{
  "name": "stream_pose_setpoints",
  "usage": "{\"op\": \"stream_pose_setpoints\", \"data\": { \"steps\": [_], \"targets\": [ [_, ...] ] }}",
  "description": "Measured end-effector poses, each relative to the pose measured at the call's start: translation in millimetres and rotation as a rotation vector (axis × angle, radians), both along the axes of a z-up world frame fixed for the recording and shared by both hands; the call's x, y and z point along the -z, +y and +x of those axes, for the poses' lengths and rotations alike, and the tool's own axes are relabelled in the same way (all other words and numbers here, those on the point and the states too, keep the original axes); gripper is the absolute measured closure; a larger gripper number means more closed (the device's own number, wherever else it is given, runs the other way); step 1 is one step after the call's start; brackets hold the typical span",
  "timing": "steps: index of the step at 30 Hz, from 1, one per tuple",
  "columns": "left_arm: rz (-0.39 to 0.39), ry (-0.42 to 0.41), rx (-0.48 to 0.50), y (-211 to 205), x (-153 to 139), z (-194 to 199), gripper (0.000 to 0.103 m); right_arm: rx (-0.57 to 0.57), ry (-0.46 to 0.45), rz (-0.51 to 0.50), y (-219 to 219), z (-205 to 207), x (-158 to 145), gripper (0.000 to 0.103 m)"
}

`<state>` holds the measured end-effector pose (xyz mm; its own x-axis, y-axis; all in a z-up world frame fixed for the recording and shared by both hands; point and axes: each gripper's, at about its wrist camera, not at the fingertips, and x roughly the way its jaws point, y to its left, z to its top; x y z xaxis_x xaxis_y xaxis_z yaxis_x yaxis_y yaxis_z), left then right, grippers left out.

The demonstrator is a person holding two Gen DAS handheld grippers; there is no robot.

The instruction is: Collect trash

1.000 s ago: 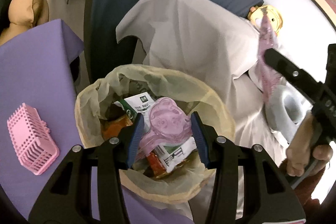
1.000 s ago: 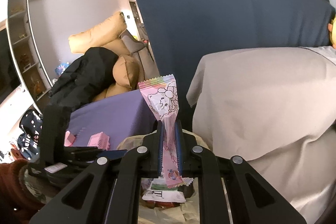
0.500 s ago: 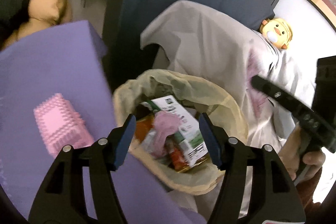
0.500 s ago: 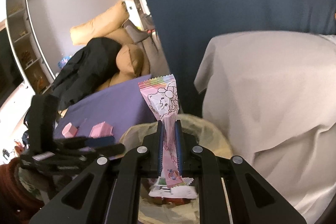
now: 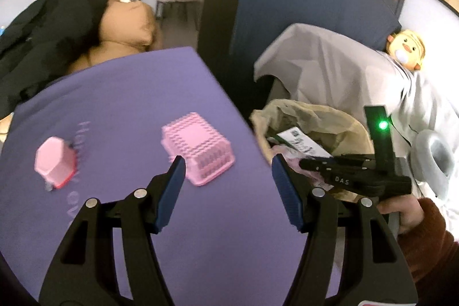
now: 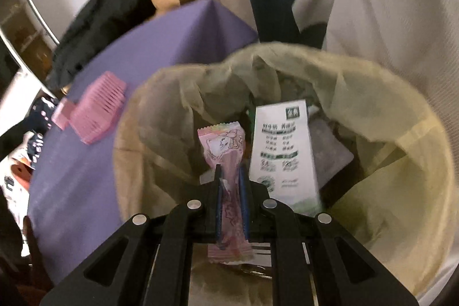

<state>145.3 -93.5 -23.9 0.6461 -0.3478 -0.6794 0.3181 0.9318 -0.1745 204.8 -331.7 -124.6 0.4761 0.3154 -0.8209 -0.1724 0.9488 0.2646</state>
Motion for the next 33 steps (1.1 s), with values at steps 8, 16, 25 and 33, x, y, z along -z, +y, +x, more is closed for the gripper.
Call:
{"op": "stream_pose_setpoints", "data": {
  "steps": [8,16,25,33],
  "targets": [
    [-0.03,-0.001,-0.075,36,0,-17,0.043,0.046,0.01,0.009,6,-6,4,0.081],
    [0.016,-0.069,-0.092,54,-8,-65,0.034,0.151,-0.14,-0.02,6,-64,-63,0.06],
    [0.034,-0.137,-0.091,59,-19,-110,0.012,0.12,-0.305,-0.076,55,-167,-121,0.059],
    [0.157,-0.217,-0.168,57,-23,-143,0.012,0.152,-0.303,-0.142,94,-219,-103,0.059]
  ]
}}
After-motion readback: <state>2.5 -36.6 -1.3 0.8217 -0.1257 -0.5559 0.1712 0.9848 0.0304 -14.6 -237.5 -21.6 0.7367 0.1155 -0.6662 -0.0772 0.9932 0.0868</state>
